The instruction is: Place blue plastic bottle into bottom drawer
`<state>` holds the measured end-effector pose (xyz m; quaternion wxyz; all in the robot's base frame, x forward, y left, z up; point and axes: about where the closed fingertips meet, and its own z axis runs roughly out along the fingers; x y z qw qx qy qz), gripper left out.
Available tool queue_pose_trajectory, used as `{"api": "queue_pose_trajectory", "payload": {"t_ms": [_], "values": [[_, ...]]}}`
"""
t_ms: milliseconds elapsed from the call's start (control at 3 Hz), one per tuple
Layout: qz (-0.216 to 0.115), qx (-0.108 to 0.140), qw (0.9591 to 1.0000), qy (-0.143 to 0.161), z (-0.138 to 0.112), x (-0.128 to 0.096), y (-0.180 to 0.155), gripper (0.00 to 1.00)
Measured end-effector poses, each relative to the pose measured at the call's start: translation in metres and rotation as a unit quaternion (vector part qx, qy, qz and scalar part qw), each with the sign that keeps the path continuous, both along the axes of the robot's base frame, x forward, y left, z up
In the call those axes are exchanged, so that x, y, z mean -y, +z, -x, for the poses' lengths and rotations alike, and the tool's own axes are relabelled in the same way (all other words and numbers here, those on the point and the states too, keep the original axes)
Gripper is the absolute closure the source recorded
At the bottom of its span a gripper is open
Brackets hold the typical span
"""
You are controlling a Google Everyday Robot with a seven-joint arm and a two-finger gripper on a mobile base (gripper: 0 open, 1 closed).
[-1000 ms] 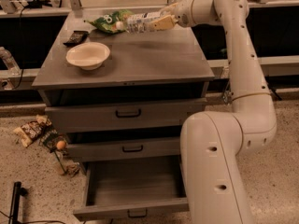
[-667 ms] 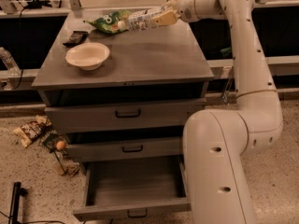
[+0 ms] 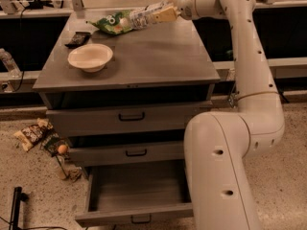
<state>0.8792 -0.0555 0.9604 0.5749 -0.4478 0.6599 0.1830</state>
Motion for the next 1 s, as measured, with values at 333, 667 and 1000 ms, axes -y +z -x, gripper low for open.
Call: {"api": "queue_pose_trajectory", "payload": {"t_ms": [333, 667, 1000], "values": [[-0.011, -0.013, 0.9997, -0.02, -0.008, 0.003, -0.003, 1.0], [-0.027, 0.003, 0.9987, -0.043, -0.014, 0.014, 0.015, 1.0], [-0.016, 0.016, 0.9983, -0.054, -0.004, 0.024, 0.043, 1.0]]}}
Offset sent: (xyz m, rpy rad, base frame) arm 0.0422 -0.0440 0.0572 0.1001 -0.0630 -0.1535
